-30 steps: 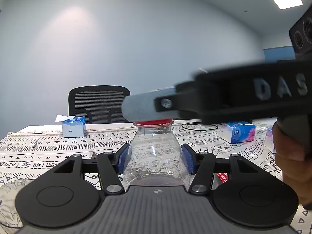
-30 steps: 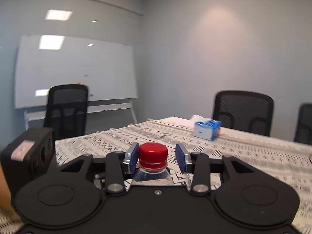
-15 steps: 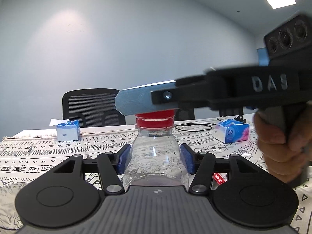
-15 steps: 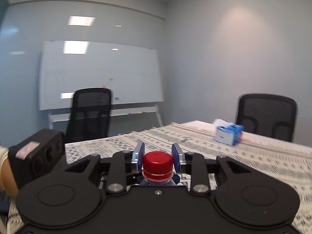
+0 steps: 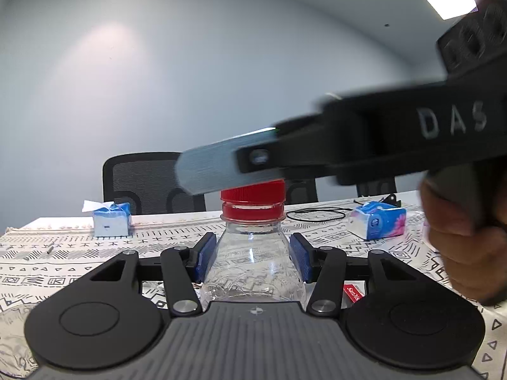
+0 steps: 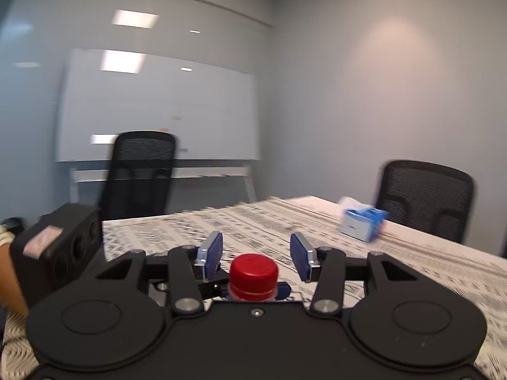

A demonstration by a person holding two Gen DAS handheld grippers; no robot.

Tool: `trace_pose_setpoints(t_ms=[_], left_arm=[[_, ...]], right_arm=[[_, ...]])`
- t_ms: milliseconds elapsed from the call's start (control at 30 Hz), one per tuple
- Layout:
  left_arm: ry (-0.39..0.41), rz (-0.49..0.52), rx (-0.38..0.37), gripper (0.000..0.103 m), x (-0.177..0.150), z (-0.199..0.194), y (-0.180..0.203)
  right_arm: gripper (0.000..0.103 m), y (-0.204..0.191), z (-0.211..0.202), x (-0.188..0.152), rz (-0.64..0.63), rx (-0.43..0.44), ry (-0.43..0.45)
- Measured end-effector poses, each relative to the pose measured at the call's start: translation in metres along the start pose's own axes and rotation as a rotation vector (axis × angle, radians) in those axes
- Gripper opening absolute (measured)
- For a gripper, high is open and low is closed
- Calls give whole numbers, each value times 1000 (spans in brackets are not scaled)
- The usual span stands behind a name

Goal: Unscrew bottle cap and pour

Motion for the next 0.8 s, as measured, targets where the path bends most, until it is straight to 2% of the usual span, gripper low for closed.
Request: trace_pose_setpoints(t_ms=[33,67,133,233,333,567,667,733,800], left_arm=[[2,1,7,49,0,0,0],[2,1,10,49,0,0,1],[1,5,11,48,0,-1,1],[0,9,4,48,1,0,1],[-1,2,-6,46,2,0,-2],[5,-11,-21,45,1,2,-4],[8,-15,-28,45,0,1,-3],[8,-8,-27,45,0,1,-3],[10,-4,-25,45,0,1,-2]], right_arm=[[47,-6,1,-2,-8,-52,-10],[35,-11,3,-4,-16,-103,-19],[33,-14,3,-7,1,-152,-15],[32,-10,3,-10,25,-146,-19],[32,-2,5,-13,10,-49,-7],[32,31,8,-18,-18,287,59],[33,46,13,-20,32,429,65],[33,51,16,-18,56,464,42],[37,47,15,-13,37,414,23]])
Point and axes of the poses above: each gripper's, at about its wrist camera, not at the fingertips, and z roughly the way its jaws point, y to its right, x to its top, the point moved 6 cm from there along z, roughly the way its jaws point, and after that the axes turned 4 degrees about -x, right-handed, at the moved point
